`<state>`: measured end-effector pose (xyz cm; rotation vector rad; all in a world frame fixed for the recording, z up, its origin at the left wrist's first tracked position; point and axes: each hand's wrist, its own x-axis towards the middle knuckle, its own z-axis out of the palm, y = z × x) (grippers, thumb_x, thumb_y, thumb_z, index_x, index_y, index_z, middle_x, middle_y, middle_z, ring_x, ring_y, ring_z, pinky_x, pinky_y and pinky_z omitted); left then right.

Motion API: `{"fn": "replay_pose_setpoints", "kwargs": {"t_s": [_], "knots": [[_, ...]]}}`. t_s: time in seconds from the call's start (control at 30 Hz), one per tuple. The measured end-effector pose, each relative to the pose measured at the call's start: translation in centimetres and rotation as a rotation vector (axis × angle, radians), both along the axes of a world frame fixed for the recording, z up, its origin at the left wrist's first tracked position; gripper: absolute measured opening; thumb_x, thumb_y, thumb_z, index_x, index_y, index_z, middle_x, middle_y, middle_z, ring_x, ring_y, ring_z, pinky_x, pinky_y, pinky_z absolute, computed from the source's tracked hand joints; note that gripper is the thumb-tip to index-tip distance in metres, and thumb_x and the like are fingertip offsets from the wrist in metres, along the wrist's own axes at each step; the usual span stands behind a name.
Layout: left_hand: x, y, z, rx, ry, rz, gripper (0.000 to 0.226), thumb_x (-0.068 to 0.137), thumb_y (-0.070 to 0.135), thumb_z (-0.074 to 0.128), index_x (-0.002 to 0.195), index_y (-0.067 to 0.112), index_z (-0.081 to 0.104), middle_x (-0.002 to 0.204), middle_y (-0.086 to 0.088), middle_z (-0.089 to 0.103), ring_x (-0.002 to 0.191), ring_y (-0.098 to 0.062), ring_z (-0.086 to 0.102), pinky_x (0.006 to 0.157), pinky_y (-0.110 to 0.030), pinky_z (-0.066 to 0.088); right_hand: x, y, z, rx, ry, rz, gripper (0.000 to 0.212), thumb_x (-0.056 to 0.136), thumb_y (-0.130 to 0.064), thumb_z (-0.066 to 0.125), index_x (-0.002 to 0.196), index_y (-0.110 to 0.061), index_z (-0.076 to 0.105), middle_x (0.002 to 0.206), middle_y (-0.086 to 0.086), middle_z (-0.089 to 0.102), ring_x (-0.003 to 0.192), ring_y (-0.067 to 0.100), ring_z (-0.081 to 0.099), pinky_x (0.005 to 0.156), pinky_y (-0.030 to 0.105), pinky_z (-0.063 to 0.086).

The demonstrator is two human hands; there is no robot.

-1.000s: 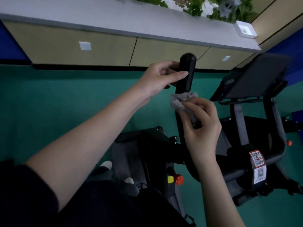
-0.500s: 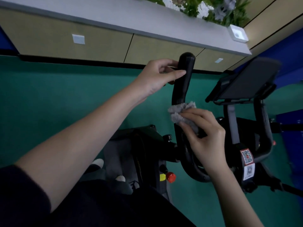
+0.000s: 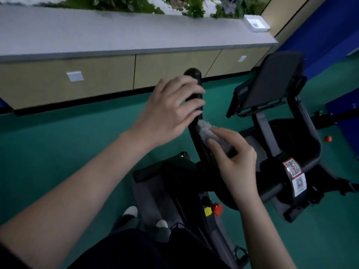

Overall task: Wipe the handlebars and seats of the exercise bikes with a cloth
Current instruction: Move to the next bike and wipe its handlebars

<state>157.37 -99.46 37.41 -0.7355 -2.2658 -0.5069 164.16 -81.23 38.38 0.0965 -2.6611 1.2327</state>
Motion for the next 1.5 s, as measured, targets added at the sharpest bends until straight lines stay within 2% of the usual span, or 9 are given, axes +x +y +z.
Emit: {"fn": "replay_pose_setpoints", "kwargs": {"t_s": [0.1, 0.33, 0.53, 0.67, 0.8, 0.97, 1.13, 1.27, 1.5], "knots": [[-0.6, 0.5, -0.2, -0.134, -0.003, -0.088, 0.024, 0.094, 0.029, 0.054, 0.102, 0.014, 0.071, 0.115, -0.001, 0.066, 0.120, -0.025, 0.054, 0.104, -0.039, 0.029, -1.1, 0.8, 0.2, -0.282, -0.280, -0.066, 0.017, 0.091, -0.011, 0.062, 0.105, -0.009, 0.070, 0.099, 0.006, 0.073, 0.095, 0.018, 0.068, 0.090, 0.040, 0.053], [-1.4, 0.5, -0.6, -0.250, -0.016, -0.150, 0.029, 0.097, 0.032, 0.048, 0.105, 0.014, 0.069, 0.114, 0.000, 0.066, 0.125, -0.021, 0.052, 0.112, -0.042, 0.024, -6.3, 0.0, 0.1, -0.915, -0.799, 0.068, 0.019, 0.097, -0.003, 0.047, 0.106, -0.002, 0.063, 0.090, 0.014, 0.071, 0.076, 0.020, 0.070, 0.072, 0.027, 0.059], [-1.8, 0.5, -1.0, -0.204, 0.000, -0.163, 0.030, 0.098, 0.033, 0.047, 0.104, 0.012, 0.069, 0.108, 0.000, 0.067, 0.120, -0.021, 0.055, 0.111, -0.041, 0.025, -6.6, 1.9, -0.9, -0.878, -1.020, 0.158, 0.030, 0.097, -0.007, 0.046, 0.124, 0.003, 0.055, 0.109, 0.015, 0.065, 0.096, 0.024, 0.065, 0.092, 0.034, 0.052], [-1.6, 0.8, -1.2, -0.181, -0.006, -0.152, 0.025, 0.096, 0.029, 0.050, 0.101, 0.012, 0.069, 0.106, 0.000, 0.067, 0.120, -0.022, 0.055, 0.110, -0.044, 0.025, -5.7, 2.9, -0.8, -0.866, -1.078, 0.187, 0.026, 0.098, -0.004, 0.042, 0.118, 0.000, 0.059, 0.098, 0.011, 0.069, 0.082, 0.018, 0.069, 0.077, 0.027, 0.058], [-1.3, 1.1, -1.2, -0.154, -0.026, -0.142, 0.025, 0.096, 0.026, 0.049, 0.100, 0.012, 0.070, 0.105, -0.001, 0.067, 0.120, -0.023, 0.054, 0.111, -0.045, 0.024, -5.8, 2.3, -0.8, -0.866, -1.068, 0.221, 0.030, 0.099, -0.003, 0.039, 0.125, 0.002, 0.054, 0.104, 0.015, 0.065, 0.085, 0.021, 0.066, 0.084, 0.033, 0.055], [-0.9, 1.4, -1.0, -0.169, -0.066, -0.114, 0.024, 0.096, 0.025, 0.050, 0.100, 0.012, 0.070, 0.106, -0.002, 0.066, 0.123, -0.023, 0.051, 0.113, -0.046, 0.022, -3.7, 4.5, -0.5, -0.769, -1.034, 0.231, 0.020, 0.097, -0.007, 0.049, 0.113, -0.001, 0.057, 0.093, 0.013, 0.066, 0.076, 0.017, 0.067, 0.072, 0.024, 0.057], [-0.4, 1.7, -0.8, -0.169, -0.105, -0.072, 0.024, 0.095, 0.023, 0.050, 0.098, 0.012, 0.071, 0.107, -0.002, 0.065, 0.124, -0.023, 0.049, 0.116, -0.044, 0.017, -1.7, 3.5, -0.4, -0.519, -0.655, 0.101, 0.007, 0.094, -0.009, 0.057, 0.100, -0.012, 0.060, 0.083, 0.015, 0.068, 0.067, 0.023, 0.062, 0.064, 0.032, 0.050], [0.1, 2.1, -0.7, -0.159, -0.126, -0.033, 0.023, 0.094, 0.023, 0.051, 0.098, 0.012, 0.071, 0.108, -0.003, 0.065, 0.125, -0.024, 0.047, 0.117, -0.044, 0.015, 0.5, 4.6, -0.2, -0.245, -0.465, 0.113, 0.007, 0.091, -0.014, 0.063, 0.095, -0.017, 0.068, 0.070, -0.003, 0.071, 0.063, 0.007, 0.061, 0.063, 0.026, 0.047], [0.9, 3.4, -0.7, -0.182, -0.159, -0.045, 0.027, 0.095, 0.023, 0.048, 0.095, 0.011, 0.073, 0.097, 0.000, 0.069, 0.116, -0.024, 0.055, 0.118, -0.040, 0.011, 1.8, 2.5, -0.1, -0.085, -0.071, 0.113, 0.022, 0.083, 0.000, 0.069, 0.102, -0.009, 0.074, 0.104, -0.010, 0.069, 0.102, -0.014, 0.058, 0.087, 0.002, 0.040]]}}
